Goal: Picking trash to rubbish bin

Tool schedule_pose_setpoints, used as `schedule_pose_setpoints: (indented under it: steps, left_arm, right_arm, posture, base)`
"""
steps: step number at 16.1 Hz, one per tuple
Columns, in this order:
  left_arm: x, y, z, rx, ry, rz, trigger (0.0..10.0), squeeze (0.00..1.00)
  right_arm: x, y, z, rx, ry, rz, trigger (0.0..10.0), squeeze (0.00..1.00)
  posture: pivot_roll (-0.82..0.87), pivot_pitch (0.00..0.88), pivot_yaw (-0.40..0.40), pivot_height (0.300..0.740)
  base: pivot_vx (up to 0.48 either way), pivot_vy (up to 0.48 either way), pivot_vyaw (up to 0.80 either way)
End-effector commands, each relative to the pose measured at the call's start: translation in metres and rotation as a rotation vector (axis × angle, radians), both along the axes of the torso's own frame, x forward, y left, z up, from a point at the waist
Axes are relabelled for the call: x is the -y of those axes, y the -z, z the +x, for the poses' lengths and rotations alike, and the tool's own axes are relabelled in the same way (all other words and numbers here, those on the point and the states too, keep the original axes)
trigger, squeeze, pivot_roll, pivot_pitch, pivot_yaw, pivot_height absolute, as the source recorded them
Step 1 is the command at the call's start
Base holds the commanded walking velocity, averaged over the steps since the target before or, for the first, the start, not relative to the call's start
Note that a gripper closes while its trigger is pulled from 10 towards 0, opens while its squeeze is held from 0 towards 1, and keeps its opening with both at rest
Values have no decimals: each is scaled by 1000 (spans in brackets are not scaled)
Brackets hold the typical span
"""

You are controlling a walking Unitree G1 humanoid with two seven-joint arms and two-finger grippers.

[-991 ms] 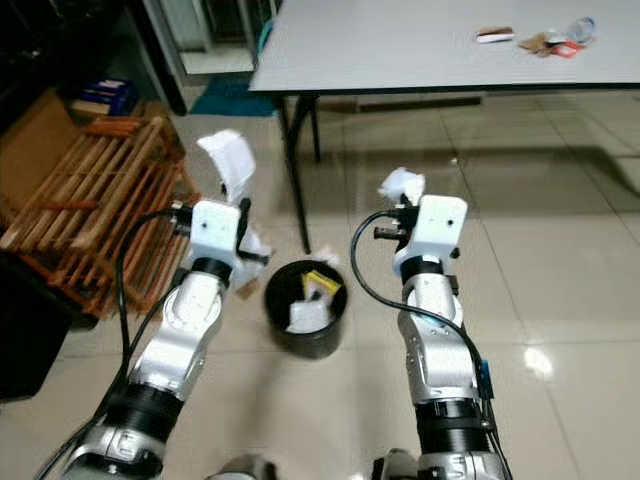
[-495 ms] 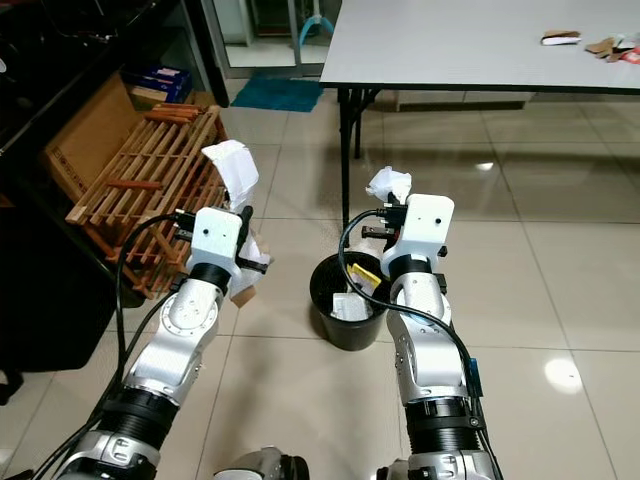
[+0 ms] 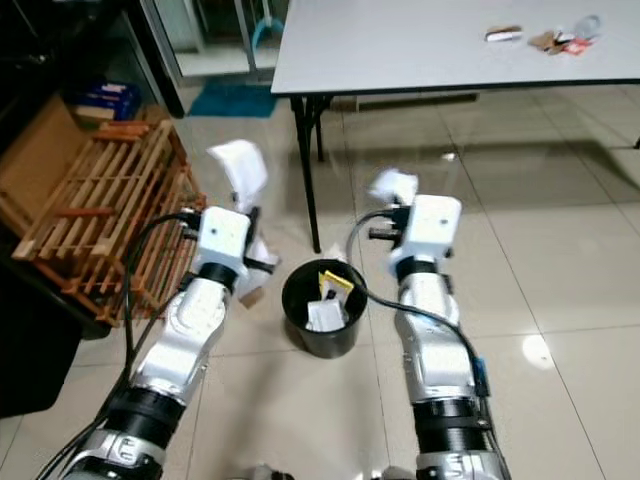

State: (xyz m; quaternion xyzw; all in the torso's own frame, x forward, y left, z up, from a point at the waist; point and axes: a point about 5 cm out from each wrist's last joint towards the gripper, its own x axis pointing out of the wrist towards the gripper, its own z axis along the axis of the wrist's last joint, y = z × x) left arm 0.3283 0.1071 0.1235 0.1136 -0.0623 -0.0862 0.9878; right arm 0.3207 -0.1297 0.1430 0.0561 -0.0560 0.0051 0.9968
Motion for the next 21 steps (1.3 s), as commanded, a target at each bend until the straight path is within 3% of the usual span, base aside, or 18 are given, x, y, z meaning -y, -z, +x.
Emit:
schedule_pose_setpoints:
  steps: [1, 17, 21]
  left_arm:
    - [-12, 0, 1, -6, -30, 17, 10000, 0]
    - [-11, 1, 1, -16, -25, 26, 10000, 0]
    - [-11, 1, 1, -17, -25, 26, 10000, 0]
  right_arm:
    - [-13, 0, 0, -8, -39, 7, 10000, 0]
    - [-14, 0, 0, -15, -53, 14, 10000, 0]
    - [-14, -1, 0, -5, -52, 9, 10000, 0]
  posture:
    - [-13, 81, 85, 720]
    - [-10, 89, 81, 720]
    - [-9, 89, 80, 720]
  base:
    - [322, 0, 0]
    - [323, 0, 0]
    - [323, 0, -348]
